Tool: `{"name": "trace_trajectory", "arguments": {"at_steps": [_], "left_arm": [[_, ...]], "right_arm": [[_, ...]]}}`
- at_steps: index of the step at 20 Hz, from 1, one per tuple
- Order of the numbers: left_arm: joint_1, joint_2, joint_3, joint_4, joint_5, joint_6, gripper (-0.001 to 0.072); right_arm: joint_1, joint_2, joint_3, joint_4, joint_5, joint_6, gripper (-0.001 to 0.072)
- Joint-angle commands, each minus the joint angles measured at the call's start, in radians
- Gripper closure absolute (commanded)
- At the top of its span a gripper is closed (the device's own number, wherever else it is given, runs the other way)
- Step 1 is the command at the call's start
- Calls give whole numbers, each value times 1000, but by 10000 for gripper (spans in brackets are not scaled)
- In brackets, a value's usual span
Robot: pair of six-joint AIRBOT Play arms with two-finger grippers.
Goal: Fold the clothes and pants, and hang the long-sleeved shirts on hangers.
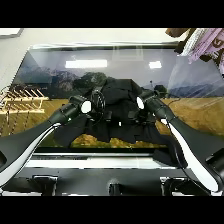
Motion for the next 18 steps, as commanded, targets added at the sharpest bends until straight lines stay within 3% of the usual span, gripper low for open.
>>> {"name": "trace_trajectory", "arguments": {"at_steps": [1,11,14,15,18], "left_arm": [[-15,-13,1,3,-9,-24,88],[-21,-49,1,105,-45,-130,121],[-23,-68,1,45,-53,-127,638],[-23,-68,1,43,-53,-128,686],[-10,-68,54,61,-97,-128,689]], "right_arm": [[1,17,0,-14,15,-2,674],[1,28,0,-11,18,0,674],[1,35,0,-13,19,33,675],[1,37,0,-12,19,36,675],[1,61,0,-18,18,18,676]]}}
